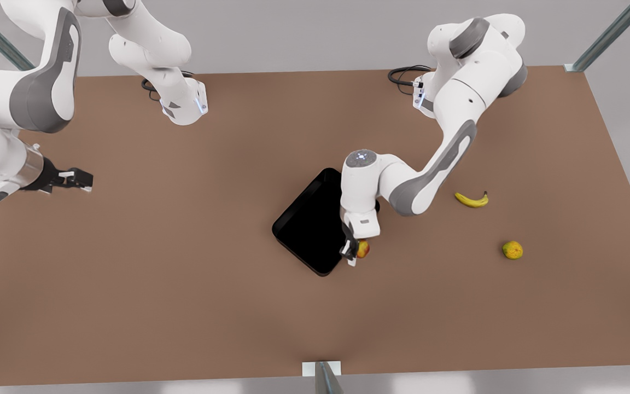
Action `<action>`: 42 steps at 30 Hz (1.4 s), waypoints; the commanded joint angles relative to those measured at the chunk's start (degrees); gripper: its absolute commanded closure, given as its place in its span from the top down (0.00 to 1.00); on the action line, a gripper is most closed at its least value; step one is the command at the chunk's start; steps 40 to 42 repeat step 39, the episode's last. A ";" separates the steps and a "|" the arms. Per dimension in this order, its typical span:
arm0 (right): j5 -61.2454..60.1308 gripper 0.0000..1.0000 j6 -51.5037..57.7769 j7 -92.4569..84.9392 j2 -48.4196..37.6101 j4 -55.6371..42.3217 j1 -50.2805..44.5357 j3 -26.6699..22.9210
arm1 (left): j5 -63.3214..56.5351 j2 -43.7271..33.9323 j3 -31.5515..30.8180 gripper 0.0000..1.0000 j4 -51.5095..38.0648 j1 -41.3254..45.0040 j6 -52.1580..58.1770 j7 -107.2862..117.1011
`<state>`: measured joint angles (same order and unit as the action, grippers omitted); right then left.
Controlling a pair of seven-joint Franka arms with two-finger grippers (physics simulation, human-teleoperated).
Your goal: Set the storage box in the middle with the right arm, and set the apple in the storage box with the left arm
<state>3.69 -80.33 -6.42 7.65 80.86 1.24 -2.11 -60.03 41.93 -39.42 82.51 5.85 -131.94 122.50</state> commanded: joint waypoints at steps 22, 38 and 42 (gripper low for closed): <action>0.09 1.00 0.35 0.00 0.35 0.26 0.08 0.35 | 59.15 -7.47 4.51 1.00 -3.32 5.76 12.93 -0.31; 0.00 1.00 0.88 0.09 -0.18 0.09 0.79 0.26 | 61.08 -28.84 29.75 1.00 -6.74 -6.64 52.40 -117.14; 0.00 1.00 0.88 0.09 -0.18 0.09 0.87 0.26 | 61.17 -28.84 29.75 1.00 -6.74 -6.64 52.31 -117.14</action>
